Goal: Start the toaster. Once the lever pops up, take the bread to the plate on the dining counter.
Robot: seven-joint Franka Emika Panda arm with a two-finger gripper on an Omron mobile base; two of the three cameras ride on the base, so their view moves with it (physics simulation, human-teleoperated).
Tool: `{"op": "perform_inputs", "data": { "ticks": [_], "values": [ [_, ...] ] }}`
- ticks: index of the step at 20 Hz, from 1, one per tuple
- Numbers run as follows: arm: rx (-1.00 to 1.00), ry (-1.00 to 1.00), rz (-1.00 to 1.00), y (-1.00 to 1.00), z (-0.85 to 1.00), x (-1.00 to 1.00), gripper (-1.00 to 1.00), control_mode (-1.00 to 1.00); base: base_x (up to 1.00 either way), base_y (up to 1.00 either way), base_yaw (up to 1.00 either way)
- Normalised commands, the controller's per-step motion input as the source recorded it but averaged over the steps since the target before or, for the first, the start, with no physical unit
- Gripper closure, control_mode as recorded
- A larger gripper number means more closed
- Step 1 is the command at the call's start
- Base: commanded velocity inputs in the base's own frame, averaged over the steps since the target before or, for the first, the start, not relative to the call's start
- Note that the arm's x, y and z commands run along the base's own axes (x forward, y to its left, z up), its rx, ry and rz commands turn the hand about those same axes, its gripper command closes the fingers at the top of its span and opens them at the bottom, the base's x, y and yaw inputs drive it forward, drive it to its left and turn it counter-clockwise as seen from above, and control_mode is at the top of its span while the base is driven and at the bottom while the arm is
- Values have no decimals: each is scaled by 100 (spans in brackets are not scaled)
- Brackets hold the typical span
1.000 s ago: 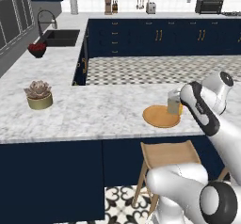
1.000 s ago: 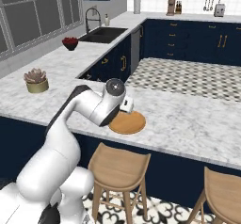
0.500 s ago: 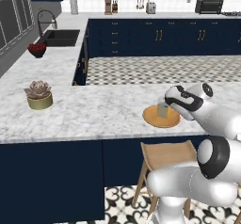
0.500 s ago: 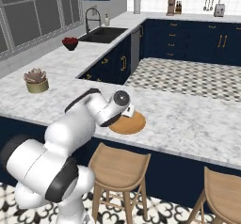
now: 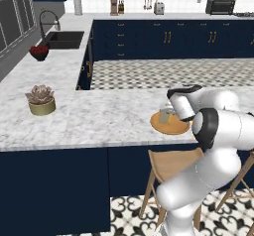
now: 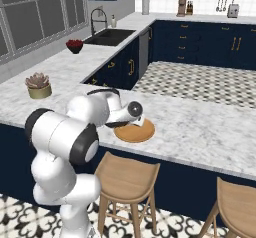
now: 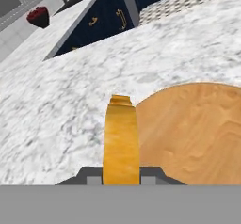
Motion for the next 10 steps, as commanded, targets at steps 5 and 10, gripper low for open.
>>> {"op": "perform_inputs", "data": {
  "ticks": [5,10],
  "values": [
    [3,0,0,-21,-31,56,100,-100,0,0,0],
    [3,2,0,-19,-36,53,100,-100,0,0,0]
  ]
}}
